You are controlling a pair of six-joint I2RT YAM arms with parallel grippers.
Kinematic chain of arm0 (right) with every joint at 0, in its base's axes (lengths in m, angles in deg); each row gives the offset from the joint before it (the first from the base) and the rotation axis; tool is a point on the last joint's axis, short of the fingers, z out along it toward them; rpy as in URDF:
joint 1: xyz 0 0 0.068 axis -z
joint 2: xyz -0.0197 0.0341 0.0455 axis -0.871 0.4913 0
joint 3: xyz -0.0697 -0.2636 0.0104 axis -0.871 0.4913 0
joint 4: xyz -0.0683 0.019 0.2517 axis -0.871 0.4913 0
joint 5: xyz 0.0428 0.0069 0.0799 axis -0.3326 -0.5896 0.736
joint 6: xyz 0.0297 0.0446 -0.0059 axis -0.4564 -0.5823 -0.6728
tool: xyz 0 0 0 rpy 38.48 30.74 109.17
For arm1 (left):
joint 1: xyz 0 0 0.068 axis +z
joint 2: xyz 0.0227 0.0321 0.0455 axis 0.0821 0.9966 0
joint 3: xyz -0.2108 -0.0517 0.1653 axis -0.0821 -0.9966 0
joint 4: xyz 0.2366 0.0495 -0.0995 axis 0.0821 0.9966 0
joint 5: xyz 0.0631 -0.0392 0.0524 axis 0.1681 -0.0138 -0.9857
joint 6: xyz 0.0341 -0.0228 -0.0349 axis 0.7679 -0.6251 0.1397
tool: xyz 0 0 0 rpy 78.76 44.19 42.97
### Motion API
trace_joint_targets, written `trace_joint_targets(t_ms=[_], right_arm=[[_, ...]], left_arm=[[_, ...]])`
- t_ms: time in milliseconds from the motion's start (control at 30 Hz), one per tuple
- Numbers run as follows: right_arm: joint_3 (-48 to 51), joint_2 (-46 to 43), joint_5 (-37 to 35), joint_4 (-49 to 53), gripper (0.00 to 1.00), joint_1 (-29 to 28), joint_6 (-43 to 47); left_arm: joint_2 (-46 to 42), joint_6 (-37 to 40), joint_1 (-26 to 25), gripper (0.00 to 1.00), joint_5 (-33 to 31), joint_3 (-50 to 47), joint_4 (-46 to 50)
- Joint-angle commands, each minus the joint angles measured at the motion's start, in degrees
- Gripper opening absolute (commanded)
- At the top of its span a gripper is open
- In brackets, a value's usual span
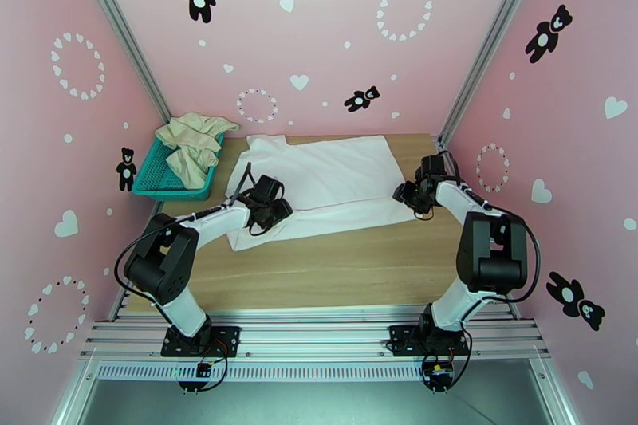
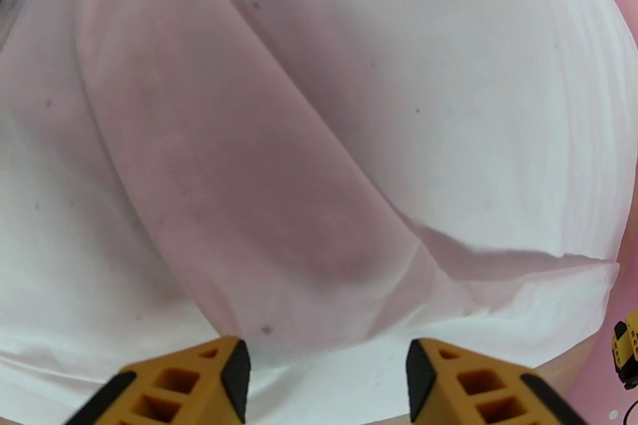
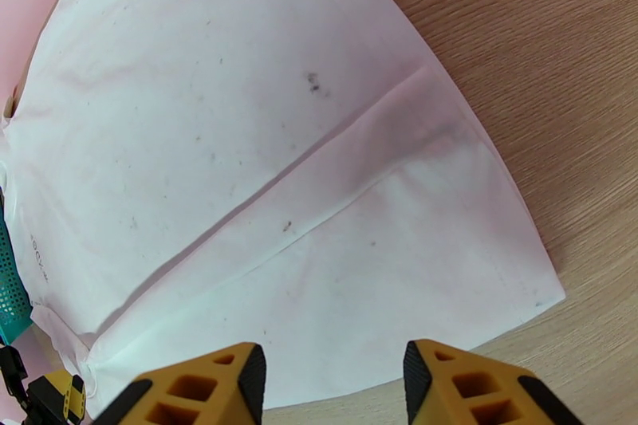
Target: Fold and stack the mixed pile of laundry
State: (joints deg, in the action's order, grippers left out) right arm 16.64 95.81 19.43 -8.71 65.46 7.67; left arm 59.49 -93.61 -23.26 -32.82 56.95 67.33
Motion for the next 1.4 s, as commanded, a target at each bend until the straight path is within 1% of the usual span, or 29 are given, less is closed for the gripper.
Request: trace_joint_targets(t_ms=[0,267,333,367,467,633,700,733,900,1000,1167,1367], right_arm=[[0.6,-1.7,0.1,0.1,0.51,0.0,0.3],[0.0,-1.3,0.6,0.5,0.51,-0.1,0.3],[-0.1,-1.6,0.5,0.5,0.51,0.0,0.3],[0.0,-1.6,0.5,0.4,0.51,-0.1,0.4],[0.2,-1.1,0.7,0.4,0.51,-0.1,0.4],[0.4,-1.3,0.7,0.5,0.51,0.0,0.4],[0.4,-1.5,0.3,0.7,0.51,-0.1,0.7],[0.3,-1.6,0.2,0.9,0.51,0.0,0.9],[0.2,-1.4,0.4,0.6,0.51,0.0,0.5],[0.2,-1.3,0.7,0.3,0.51,-0.1,0.2],[-0.2,-1.0,1.0,0.3,0.52,-0.1,-0.2],[-1.6,-1.3,1.0,1.9,0.52,0.0,0.3]], left_arm=[[-0.6,-1.0,-0.6,0.57,-1.9,-0.3,2.4],[0.6,-2.2,-1.0,0.58,-2.5,0.0,1.9],[1.2,-2.3,-1.3,0.56,-2.8,0.4,1.4],[1.7,-2.2,-1.3,0.53,-2.7,0.7,1.3],[3.1,-2.0,-1.3,0.41,-2.5,1.5,0.1],[4.6,-1.9,-1.3,0.13,-2.7,3.0,-0.5],[4.2,-1.7,-1.4,0.03,-3.3,3.2,-0.4],[3.8,-1.4,-1.4,0.0,-3.5,3.6,-0.1],[2.2,1.0,-1.3,0.0,-5.2,6.9,2.7],[3.0,3.1,-1.3,0.0,-6.8,9.8,4.6],[6.0,5.2,-0.9,0.0,-7.6,14.0,4.9],[12.2,6.5,0.3,0.0,-8.0,18.9,4.7]])
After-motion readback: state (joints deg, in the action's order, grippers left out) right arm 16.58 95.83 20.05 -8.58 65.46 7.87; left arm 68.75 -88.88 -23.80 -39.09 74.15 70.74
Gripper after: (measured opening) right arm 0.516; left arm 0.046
